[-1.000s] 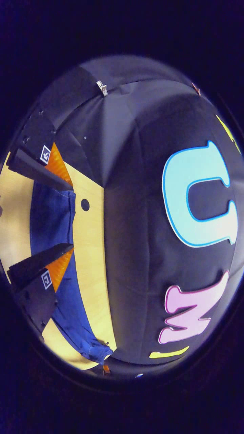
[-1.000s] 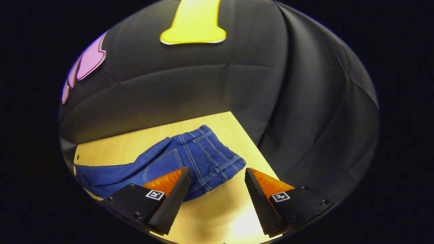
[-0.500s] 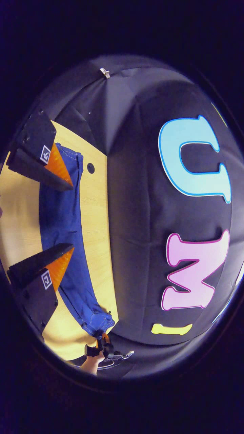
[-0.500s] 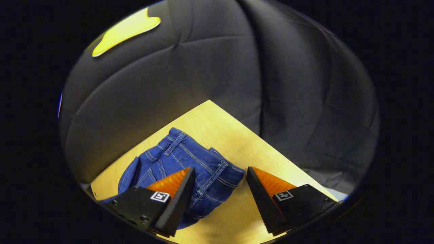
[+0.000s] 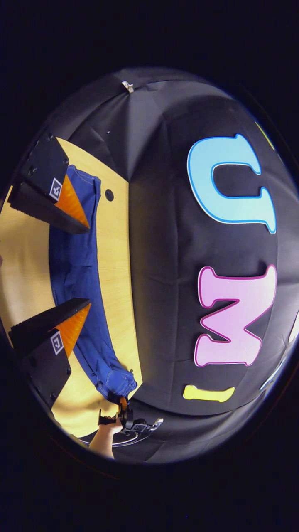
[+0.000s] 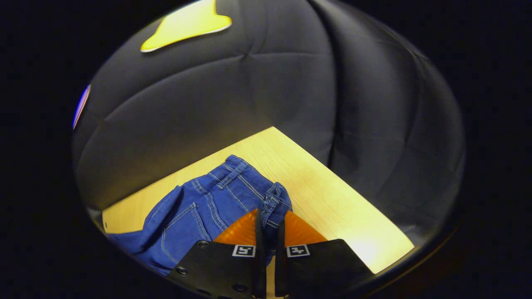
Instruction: Grasp the waist and the cuffs of the jeans and fold them to make the two legs overlap; first hold the waist and fold one-third of the jeans toward the cuffs, then hold the cuffs and fold the remaining one-third in the same direction to finish folding.
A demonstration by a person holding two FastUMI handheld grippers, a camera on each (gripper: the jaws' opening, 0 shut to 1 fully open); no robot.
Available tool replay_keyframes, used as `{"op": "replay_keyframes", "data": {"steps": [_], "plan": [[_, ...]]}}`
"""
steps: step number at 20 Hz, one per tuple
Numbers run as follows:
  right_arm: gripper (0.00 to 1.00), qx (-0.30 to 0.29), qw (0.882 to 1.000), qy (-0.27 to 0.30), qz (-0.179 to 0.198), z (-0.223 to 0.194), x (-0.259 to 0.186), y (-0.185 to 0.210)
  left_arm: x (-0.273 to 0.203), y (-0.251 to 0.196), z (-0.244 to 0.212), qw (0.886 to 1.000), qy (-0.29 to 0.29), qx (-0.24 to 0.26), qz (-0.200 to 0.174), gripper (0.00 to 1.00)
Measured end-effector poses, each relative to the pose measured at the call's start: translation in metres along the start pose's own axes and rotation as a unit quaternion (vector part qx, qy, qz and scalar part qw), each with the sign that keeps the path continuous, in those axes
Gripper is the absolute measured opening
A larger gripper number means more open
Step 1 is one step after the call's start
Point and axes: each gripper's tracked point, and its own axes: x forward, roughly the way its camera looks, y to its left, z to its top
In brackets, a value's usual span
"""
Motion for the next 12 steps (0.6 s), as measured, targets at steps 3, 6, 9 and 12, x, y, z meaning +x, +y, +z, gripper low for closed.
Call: {"op": "replay_keyframes", "data": {"steps": [3, 6, 9, 12], "plan": [[0.12, -0.034, 0.998, -0.050, 0.023, 0.038, -0.035, 0.023, -0.006, 0.011, -0.008, 1.000, -0.002, -0.018, 0.007, 0.97], [0.11, -0.072, 0.990, -0.111, 0.051, 0.079, -0.080, 0.054, -0.021, 0.025, -0.021, 0.998, -0.004, -0.054, 0.016, 0.97], [0.11, -0.129, 0.971, -0.175, 0.100, 0.103, -0.154, 0.086, -0.034, 0.038, -0.039, 0.997, -0.001, -0.075, 0.022, 0.98], [0.11, -0.178, 0.948, -0.208, 0.164, 0.098, -0.209, 0.109, -0.045, 0.051, -0.055, 0.996, -0.001, -0.089, 0.026, 0.98]]}}
